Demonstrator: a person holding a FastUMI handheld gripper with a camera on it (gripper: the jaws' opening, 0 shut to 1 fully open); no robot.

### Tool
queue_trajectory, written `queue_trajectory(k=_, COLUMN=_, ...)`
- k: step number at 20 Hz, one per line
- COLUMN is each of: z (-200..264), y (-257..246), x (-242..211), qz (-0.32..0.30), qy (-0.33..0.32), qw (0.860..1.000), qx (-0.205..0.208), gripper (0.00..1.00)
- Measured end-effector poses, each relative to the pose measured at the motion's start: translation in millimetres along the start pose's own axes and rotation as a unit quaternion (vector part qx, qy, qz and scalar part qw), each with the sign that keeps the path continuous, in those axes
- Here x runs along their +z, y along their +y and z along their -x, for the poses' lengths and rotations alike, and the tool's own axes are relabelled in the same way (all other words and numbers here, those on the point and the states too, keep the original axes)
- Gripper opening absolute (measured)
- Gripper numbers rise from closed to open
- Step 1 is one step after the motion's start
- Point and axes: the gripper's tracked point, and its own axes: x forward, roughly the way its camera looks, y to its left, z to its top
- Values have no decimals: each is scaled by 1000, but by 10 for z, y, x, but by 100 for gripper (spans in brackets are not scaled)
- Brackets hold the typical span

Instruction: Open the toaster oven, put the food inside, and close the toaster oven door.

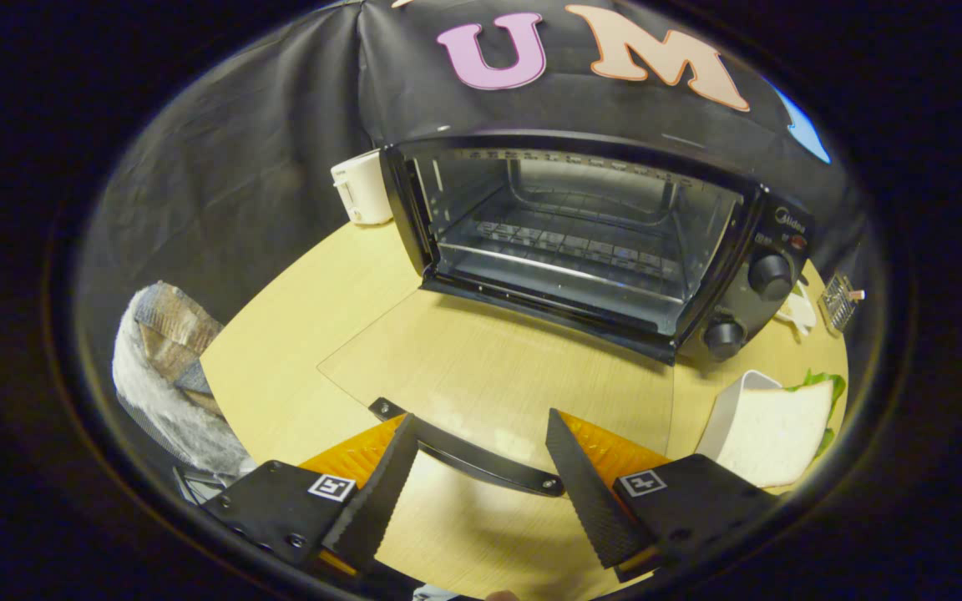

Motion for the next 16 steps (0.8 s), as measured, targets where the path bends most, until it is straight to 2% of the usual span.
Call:
queue_trajectory(k=5, z=9, y=-6, x=-61, qz=7, qy=3, qw=1000, qx=5, gripper=98)
queue_trajectory(k=10, z=207, y=-100, x=123, qz=-12, qy=-32, qw=999, qx=9, gripper=98)
queue_trajectory(k=16, z=631, y=-737, x=607, qz=-17, qy=-119, qw=992, qx=-42, gripper=98)
